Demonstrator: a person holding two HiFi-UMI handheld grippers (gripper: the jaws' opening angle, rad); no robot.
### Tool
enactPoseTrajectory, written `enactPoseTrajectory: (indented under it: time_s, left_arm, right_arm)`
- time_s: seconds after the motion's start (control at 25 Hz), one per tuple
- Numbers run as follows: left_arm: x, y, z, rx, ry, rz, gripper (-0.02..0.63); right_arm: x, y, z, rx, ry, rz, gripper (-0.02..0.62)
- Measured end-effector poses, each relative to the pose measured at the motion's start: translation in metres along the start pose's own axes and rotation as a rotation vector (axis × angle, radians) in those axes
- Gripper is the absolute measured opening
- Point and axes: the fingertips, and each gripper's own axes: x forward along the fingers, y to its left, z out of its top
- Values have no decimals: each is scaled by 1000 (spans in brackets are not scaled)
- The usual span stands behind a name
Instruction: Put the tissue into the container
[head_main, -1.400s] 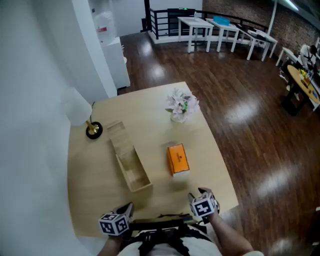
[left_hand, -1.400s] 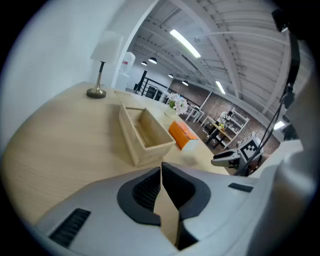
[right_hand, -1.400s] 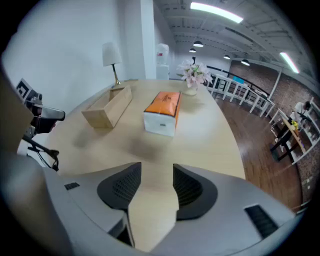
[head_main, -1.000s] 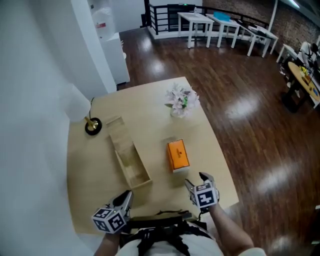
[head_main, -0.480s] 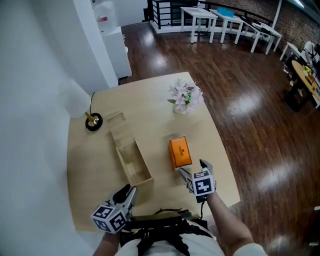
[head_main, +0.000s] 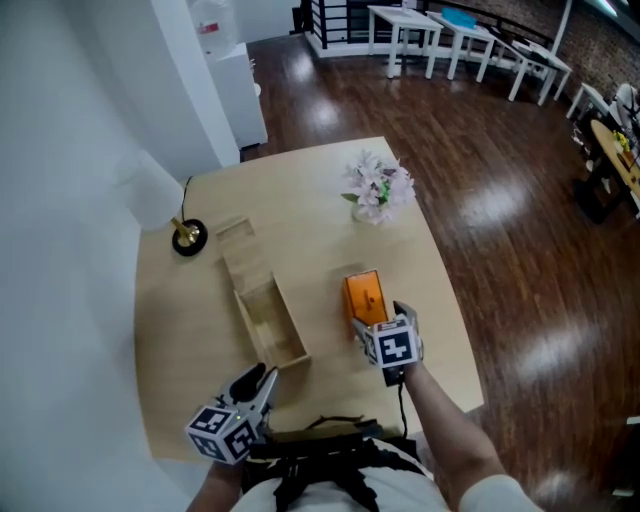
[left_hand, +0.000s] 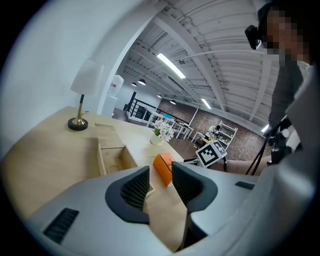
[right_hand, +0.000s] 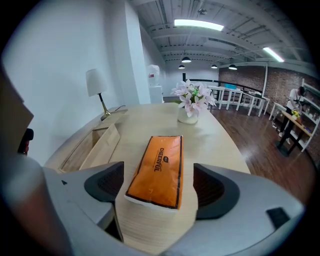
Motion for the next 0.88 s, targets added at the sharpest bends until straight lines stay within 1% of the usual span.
enactPoseTrajectory:
  time_s: [0.08, 0.28, 0.44, 0.64, 0.76, 0.88]
  left_arm:
    - [2, -1, 1, 0, 3, -2, 130]
    - [8, 0, -2, -4, 20, -9, 130]
    - [11, -2, -1, -7, 27, -12, 130]
    - [13, -1, -2, -13, 30, -13, 130]
    - [13, -2, -3, -16, 31, -15, 130]
    - [13, -2, -3, -17, 29, -17, 130]
  right_arm:
    - [6, -3, 0, 1, 13, -11, 431]
    - [26, 2, -1, 4, 38, -5, 431]
    - [43, 0, -11, 9, 90, -25, 431]
    - [58, 5, -22, 20, 144, -14, 432]
    - [62, 7, -23, 17, 146, -4, 433]
    - [65, 9, -24, 41, 144, 32, 433]
